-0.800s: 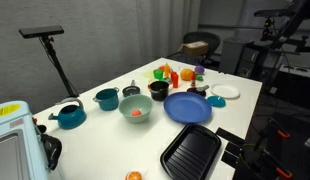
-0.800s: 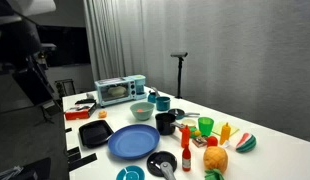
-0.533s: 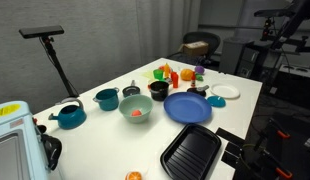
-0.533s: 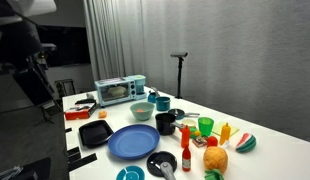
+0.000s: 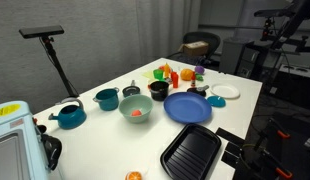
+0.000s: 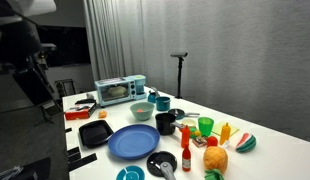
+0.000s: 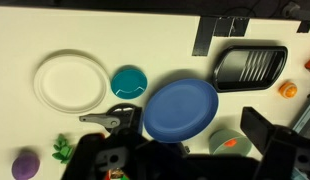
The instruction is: Pick up the bowl and pour it's contents in the cup
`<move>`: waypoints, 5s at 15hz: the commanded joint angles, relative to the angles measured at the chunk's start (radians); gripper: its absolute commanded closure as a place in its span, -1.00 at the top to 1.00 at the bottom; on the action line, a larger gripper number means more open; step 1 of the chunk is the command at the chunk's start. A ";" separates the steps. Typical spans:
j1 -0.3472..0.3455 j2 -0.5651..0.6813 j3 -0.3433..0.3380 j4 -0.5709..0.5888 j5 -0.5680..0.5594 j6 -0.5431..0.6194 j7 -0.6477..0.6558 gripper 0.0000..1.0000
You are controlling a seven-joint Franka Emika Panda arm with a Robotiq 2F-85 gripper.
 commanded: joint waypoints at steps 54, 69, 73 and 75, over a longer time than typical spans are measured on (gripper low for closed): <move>0.224 1.128 0.513 0.792 0.376 0.417 -0.111 1.00; 0.467 1.694 0.440 1.368 -0.270 0.422 0.458 1.00; 0.473 1.765 0.442 1.472 -0.259 0.331 0.498 1.00; 0.462 1.786 0.470 1.519 -0.231 0.307 0.480 1.00</move>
